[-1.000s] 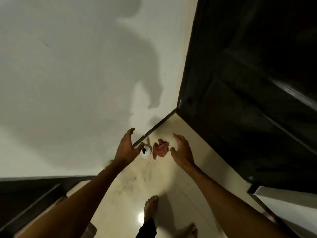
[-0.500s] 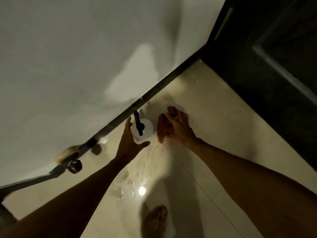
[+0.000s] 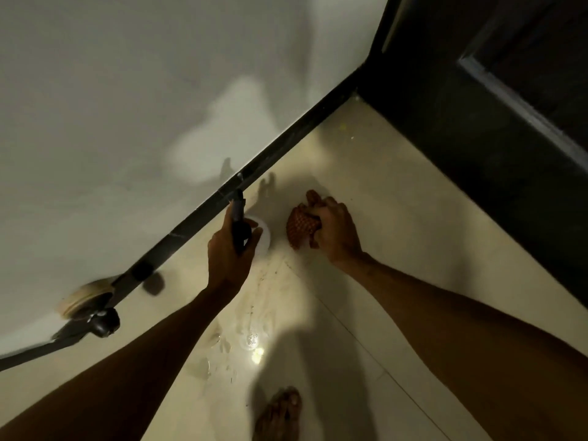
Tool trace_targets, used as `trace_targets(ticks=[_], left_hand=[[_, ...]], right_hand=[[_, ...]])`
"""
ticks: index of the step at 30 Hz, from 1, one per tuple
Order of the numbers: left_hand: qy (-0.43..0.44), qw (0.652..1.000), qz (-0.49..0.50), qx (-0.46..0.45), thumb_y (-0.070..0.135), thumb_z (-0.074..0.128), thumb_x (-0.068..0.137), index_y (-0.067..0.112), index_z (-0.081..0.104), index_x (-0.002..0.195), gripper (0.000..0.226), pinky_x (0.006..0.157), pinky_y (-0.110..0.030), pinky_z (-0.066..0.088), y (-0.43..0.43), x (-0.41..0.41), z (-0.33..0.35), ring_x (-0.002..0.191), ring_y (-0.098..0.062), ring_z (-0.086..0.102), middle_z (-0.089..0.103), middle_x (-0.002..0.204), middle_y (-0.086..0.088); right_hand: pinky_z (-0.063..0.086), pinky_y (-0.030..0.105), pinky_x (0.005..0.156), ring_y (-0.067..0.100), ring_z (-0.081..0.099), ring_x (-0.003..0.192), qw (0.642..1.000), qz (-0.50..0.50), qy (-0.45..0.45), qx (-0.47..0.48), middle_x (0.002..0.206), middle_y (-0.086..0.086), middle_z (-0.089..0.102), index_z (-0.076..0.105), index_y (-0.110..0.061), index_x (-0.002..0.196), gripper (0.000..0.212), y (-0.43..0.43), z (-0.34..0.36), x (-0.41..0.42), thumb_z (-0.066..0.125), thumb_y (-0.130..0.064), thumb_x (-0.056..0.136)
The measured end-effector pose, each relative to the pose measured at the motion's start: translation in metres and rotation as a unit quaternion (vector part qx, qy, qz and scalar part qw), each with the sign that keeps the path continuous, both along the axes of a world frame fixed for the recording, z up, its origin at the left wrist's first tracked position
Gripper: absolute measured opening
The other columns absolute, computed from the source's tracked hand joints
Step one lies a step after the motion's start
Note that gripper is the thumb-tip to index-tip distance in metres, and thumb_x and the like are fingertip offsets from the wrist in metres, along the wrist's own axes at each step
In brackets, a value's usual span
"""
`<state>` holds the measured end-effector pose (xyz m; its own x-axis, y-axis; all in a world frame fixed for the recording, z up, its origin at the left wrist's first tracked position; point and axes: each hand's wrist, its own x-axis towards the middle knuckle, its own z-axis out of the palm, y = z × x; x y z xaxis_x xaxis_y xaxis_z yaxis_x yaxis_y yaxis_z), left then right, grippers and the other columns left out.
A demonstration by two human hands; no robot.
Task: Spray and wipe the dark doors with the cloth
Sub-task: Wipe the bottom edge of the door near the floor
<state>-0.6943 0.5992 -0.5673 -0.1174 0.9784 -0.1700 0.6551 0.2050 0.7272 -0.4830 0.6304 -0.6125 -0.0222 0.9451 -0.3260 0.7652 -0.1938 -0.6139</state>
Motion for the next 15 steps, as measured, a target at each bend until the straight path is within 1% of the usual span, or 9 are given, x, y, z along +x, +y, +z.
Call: trace_targets(ticks=[2, 5, 6, 7, 9, 10, 11, 13, 15], left_hand=[[0.002, 1.000, -0.014, -0.005, 0.014, 0.073, 0.094, 0.002, 0.043, 0.151, 0.065, 0.092, -0.036, 0.054, -0.005, 0.005, 0.029, 0.098, -0.011, 0.061, 0.069, 0.113, -0.001], [-0.010, 0.999, -0.035, -0.025, 0.016, 0.072, 0.095, 0.005, 0.044, 0.152, 0.065, 0.091, -0.047, 0.060, -0.017, 0.014, 0.084, 0.097, -0.010, 0.064, 0.068, 0.113, 0.005], [-0.021, 0.998, -0.044, -0.028, 0.015, 0.072, 0.095, 0.011, 0.038, 0.157, 0.070, 0.088, -0.044, 0.061, -0.021, 0.018, 0.105, 0.096, -0.011, 0.066, 0.068, 0.112, 0.008], [-0.032, 0.998, -0.052, -0.018, 0.015, 0.071, 0.096, 0.022, 0.028, 0.162, 0.079, 0.085, -0.039, 0.060, -0.022, 0.023, 0.131, 0.094, -0.012, 0.069, 0.067, 0.110, 0.012], [-0.033, 0.997, -0.067, 0.004, 0.015, 0.071, 0.096, 0.045, 0.011, 0.161, 0.094, 0.082, -0.034, 0.059, -0.016, 0.034, 0.183, 0.092, -0.014, 0.071, 0.065, 0.108, 0.021], [-0.034, 0.997, -0.071, 0.014, 0.014, 0.071, 0.096, 0.052, 0.007, 0.159, 0.097, 0.083, -0.035, 0.059, -0.008, 0.042, 0.217, 0.093, -0.014, 0.071, 0.066, 0.109, 0.020], [-0.038, 0.996, -0.074, 0.021, 0.014, 0.071, 0.096, 0.055, 0.006, 0.158, 0.098, 0.083, -0.036, 0.059, -0.001, 0.050, 0.246, 0.094, -0.015, 0.071, 0.070, 0.111, 0.013], [-0.051, 0.995, -0.077, 0.036, 0.014, 0.071, 0.096, 0.045, 0.012, 0.161, 0.093, 0.084, -0.039, 0.058, 0.008, 0.068, 0.312, 0.096, -0.022, 0.072, 0.071, 0.123, -0.001], [-0.054, 0.994, -0.094, 0.036, 0.014, 0.072, 0.096, 0.030, 0.018, 0.163, 0.088, 0.081, -0.034, 0.056, 0.010, 0.084, 0.377, 0.096, -0.026, 0.073, 0.069, 0.122, 0.009]], right_hand=[[0.058, 0.049, 0.091, 0.033, 0.053, 0.125, 0.999, -0.022, 0.033, 0.006, 0.141, 0.008, 0.055, 0.064, -0.016, 0.137, 0.047, -0.009, 0.037, 0.008, 0.071, -0.012, 0.091], [0.062, 0.035, 0.072, 0.018, 0.055, 0.118, 0.993, -0.080, 0.084, 0.005, 0.134, 0.000, 0.057, 0.070, -0.021, 0.127, 0.033, -0.029, 0.108, 0.023, 0.067, -0.014, 0.094], [0.062, 0.029, 0.064, 0.009, 0.055, 0.114, 0.990, -0.097, 0.102, -0.003, 0.132, -0.002, 0.057, 0.072, -0.018, 0.124, 0.030, -0.039, 0.132, 0.027, 0.066, -0.013, 0.095], [0.061, 0.027, 0.057, 0.006, 0.055, 0.111, 0.987, -0.109, 0.116, -0.006, 0.131, -0.003, 0.057, 0.072, -0.016, 0.123, 0.028, -0.045, 0.162, 0.032, 0.067, -0.011, 0.096], [0.061, 0.030, 0.057, 0.010, 0.051, 0.111, 0.987, -0.119, 0.111, 0.000, 0.134, -0.003, 0.055, 0.070, -0.016, 0.126, 0.032, -0.047, 0.219, 0.041, 0.068, -0.009, 0.095], [0.062, 0.030, 0.059, 0.014, 0.051, 0.113, 0.986, -0.125, 0.109, 0.004, 0.135, -0.003, 0.055, 0.068, -0.017, 0.129, 0.036, -0.044, 0.254, 0.050, 0.068, -0.008, 0.095], [0.063, 0.030, 0.062, 0.016, 0.050, 0.116, 0.986, -0.128, 0.107, 0.004, 0.135, -0.002, 0.054, 0.067, -0.018, 0.132, 0.040, -0.041, 0.287, 0.057, 0.069, -0.007, 0.094], [0.064, 0.032, 0.067, 0.019, 0.050, 0.121, 0.986, -0.136, 0.096, 0.016, 0.137, -0.002, 0.053, 0.065, -0.021, 0.135, 0.047, -0.038, 0.357, 0.073, 0.072, -0.005, 0.091], [0.064, 0.033, 0.073, 0.022, 0.052, 0.124, 0.985, -0.149, 0.085, 0.035, 0.139, -0.001, 0.051, 0.065, -0.022, 0.136, 0.051, -0.045, 0.427, 0.087, 0.074, -0.003, 0.088]])
